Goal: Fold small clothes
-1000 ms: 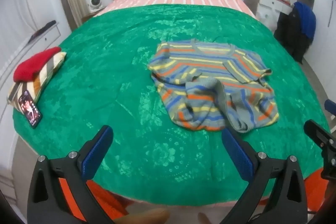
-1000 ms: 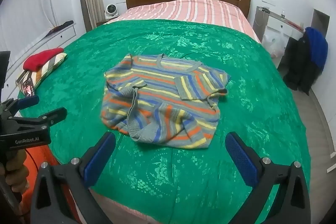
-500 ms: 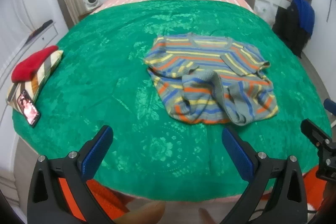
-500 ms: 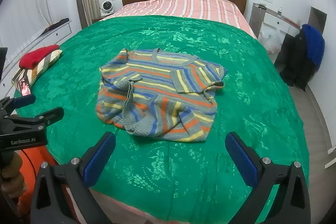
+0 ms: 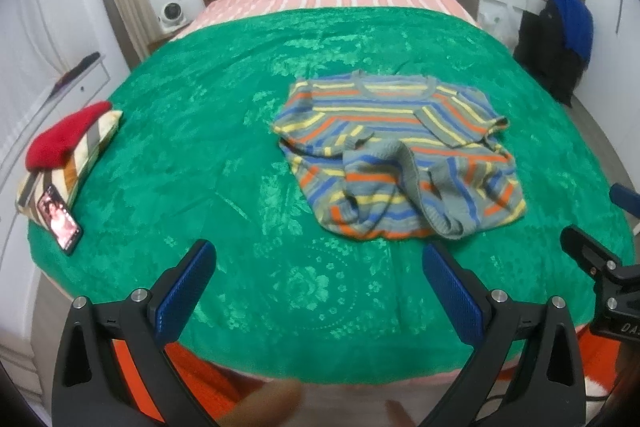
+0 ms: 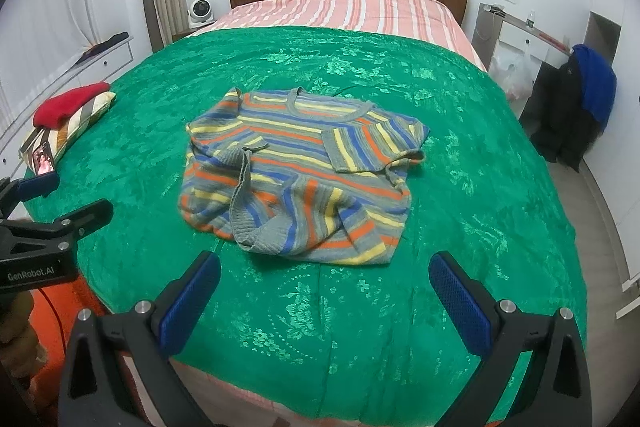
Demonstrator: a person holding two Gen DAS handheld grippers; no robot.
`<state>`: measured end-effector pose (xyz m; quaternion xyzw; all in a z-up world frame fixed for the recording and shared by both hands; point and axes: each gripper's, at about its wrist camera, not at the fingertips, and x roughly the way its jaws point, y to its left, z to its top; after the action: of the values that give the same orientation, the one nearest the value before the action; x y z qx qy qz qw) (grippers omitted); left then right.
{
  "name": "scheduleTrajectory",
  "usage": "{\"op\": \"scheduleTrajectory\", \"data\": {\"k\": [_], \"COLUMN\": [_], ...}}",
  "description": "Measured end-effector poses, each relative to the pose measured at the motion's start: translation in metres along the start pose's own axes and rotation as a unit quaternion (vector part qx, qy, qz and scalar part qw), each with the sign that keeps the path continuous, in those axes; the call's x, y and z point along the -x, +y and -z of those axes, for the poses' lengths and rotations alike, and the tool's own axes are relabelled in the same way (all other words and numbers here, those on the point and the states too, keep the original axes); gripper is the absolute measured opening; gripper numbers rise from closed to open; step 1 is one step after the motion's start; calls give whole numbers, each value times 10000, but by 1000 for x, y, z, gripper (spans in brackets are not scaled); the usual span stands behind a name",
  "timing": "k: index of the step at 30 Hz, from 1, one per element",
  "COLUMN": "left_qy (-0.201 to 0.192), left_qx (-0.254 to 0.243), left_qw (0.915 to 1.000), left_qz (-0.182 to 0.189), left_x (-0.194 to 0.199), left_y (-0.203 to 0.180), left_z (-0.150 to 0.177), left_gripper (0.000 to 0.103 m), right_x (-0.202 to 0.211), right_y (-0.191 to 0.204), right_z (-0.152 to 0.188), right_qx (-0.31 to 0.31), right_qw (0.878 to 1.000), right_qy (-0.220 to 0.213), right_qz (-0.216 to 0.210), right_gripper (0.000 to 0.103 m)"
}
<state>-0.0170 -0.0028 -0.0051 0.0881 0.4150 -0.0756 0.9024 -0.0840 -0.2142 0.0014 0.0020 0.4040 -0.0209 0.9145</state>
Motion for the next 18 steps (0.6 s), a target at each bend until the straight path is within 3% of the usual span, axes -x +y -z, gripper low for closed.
{"op": "scheduleTrajectory", "data": {"k": [18], "left_qy": [-9], "left_qx": [-95], "left_qw": [9999], "left_qz": [-55], "left_x": [-4], "left_y": [-3], "left_z": [4], "left_gripper": [103], "right_x": [0], "right_y": [-8], "right_z": [1], "right_qx": [-106], "right_qw": [9992], "right_qy": [-19], "right_qz": [377], "right_gripper": [103]}}
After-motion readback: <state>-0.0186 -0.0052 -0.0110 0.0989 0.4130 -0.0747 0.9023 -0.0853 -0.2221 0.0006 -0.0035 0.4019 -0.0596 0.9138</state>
